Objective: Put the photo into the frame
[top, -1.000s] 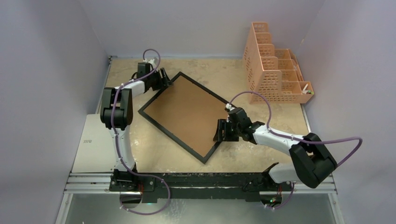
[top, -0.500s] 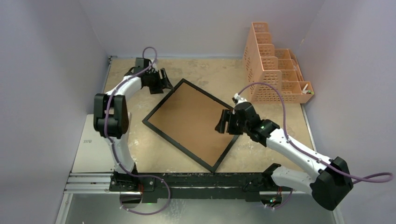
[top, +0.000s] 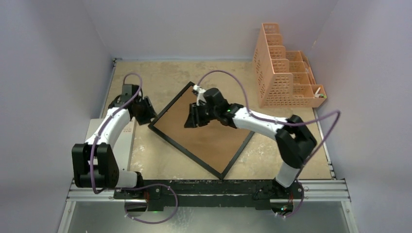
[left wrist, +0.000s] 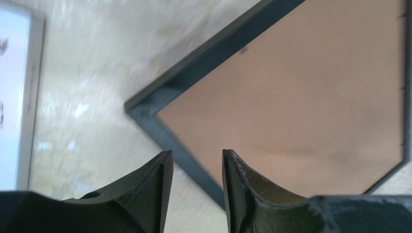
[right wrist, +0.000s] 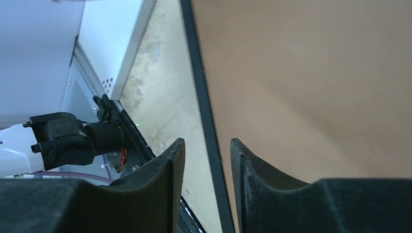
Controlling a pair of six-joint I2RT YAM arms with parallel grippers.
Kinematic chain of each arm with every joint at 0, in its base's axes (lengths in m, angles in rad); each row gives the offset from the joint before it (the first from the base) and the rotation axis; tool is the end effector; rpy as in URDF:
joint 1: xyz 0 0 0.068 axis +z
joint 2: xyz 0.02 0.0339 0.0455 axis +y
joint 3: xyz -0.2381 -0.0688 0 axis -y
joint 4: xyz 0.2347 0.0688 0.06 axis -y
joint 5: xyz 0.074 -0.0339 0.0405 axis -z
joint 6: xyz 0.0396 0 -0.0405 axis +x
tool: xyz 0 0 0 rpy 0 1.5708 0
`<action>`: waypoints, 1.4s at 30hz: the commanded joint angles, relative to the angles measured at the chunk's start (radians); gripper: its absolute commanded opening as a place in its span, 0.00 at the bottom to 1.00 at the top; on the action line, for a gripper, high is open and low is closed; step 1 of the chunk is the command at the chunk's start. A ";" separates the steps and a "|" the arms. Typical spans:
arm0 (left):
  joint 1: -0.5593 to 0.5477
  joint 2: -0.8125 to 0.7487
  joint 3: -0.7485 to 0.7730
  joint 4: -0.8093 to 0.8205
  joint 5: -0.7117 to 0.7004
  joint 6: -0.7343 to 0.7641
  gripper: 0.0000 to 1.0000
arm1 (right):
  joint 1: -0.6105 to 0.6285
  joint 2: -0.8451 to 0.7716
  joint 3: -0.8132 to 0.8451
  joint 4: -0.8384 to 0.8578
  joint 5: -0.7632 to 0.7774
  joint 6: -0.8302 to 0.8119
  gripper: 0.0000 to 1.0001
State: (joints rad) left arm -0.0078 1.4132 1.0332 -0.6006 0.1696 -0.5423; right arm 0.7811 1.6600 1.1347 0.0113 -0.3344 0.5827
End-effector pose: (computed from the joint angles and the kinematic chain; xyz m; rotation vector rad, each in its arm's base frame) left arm 0.2857 -0.0089 0.2234 -0.6186 2.5123 -0.4251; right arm 0.2546 0.2707 0.2301 -0.4465 2.2325 1.1305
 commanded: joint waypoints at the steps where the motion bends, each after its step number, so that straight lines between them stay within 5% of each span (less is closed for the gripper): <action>1: 0.002 -0.116 -0.161 -0.020 -0.074 -0.101 0.43 | 0.072 0.167 0.164 0.078 -0.174 -0.040 0.37; 5: 0.003 -0.159 -0.288 0.031 -0.035 -0.162 0.40 | 0.110 0.355 0.307 0.093 -0.271 -0.044 0.19; 8: 0.002 -0.128 -0.322 0.086 0.040 -0.165 0.39 | 0.122 0.436 0.370 0.126 -0.330 -0.026 0.15; 30: 0.004 0.003 -0.403 0.140 -0.003 -0.156 0.13 | 0.097 0.608 0.490 0.023 -0.235 0.002 0.07; 42: 0.003 0.010 -0.404 0.142 0.004 -0.155 0.11 | 0.080 0.663 0.508 -0.005 -0.225 -0.017 0.07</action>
State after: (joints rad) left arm 0.0002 1.3697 0.6804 -0.4492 0.2356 -0.7151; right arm 0.8635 2.2887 1.6184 0.0479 -0.5968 0.5854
